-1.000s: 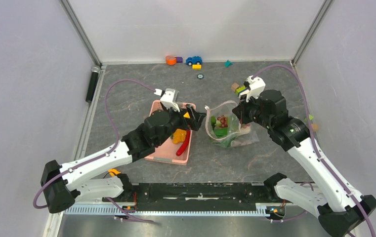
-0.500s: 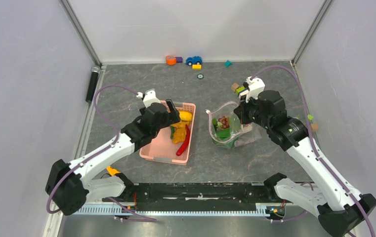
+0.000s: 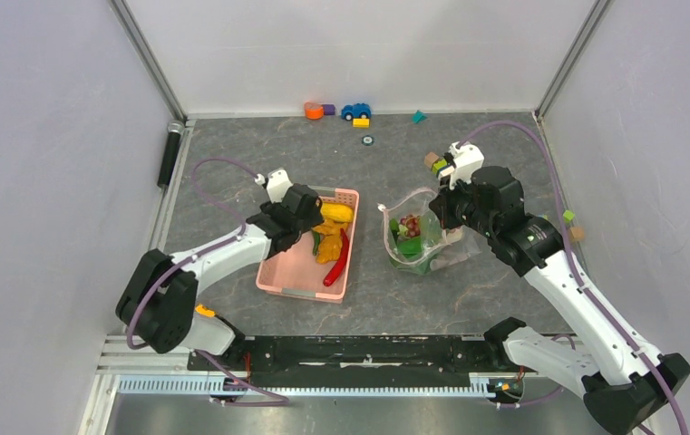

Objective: Place the food in the zip-top bag and seal the zipper
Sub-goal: Pick up the fake vegetable from the bin.

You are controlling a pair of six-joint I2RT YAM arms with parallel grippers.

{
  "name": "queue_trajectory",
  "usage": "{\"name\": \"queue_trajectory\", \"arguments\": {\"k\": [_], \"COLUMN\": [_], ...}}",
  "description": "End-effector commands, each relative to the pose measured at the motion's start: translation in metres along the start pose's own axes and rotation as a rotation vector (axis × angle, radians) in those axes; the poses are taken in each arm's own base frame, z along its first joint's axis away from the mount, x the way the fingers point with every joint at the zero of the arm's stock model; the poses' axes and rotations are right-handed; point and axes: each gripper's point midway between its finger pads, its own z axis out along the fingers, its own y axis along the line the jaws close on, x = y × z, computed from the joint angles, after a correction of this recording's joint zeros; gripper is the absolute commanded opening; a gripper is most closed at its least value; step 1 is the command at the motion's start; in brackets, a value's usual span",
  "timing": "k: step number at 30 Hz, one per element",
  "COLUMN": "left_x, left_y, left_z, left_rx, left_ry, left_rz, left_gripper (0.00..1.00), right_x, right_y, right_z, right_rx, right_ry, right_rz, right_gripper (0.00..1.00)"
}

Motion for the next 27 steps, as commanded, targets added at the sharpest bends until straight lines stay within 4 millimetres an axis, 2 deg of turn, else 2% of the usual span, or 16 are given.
{"name": "queue_trajectory", "arguments": {"k": [1,7,15,27], "left_x": [-0.026,-0.025,-0.012,0.006], "left_y": [-0.017,-0.011,-0.011,-0.009], "left_z": [0.011,0.031,0.053,0.068], "left_rx": [0.004,-0.054,-0.092,-0.126], "left_ry": [-0.067,-0.075,-0.033,0.023], "left_rz": [-0.105,-0.099,-0.102,-0.083], "left_gripper": [0.78,0.73,0.64,0.49], "right_x": [-0.003,-0.004,-0.004,-0.002], "right_y": [-0.004,-0.006,-0.007,-0.010], "right_z": [-0.002,-0.006,-0.010,-0.011], "right_rx": [0.018,0.030,0.033,0.048], "right_ry": [-0.019,-0.030,-0.037,-0.037], "right_rz": [-0.021,-0.023,-0.029,-0.035], "right_gripper": [0.00,0.00,0.00,0.00]}}
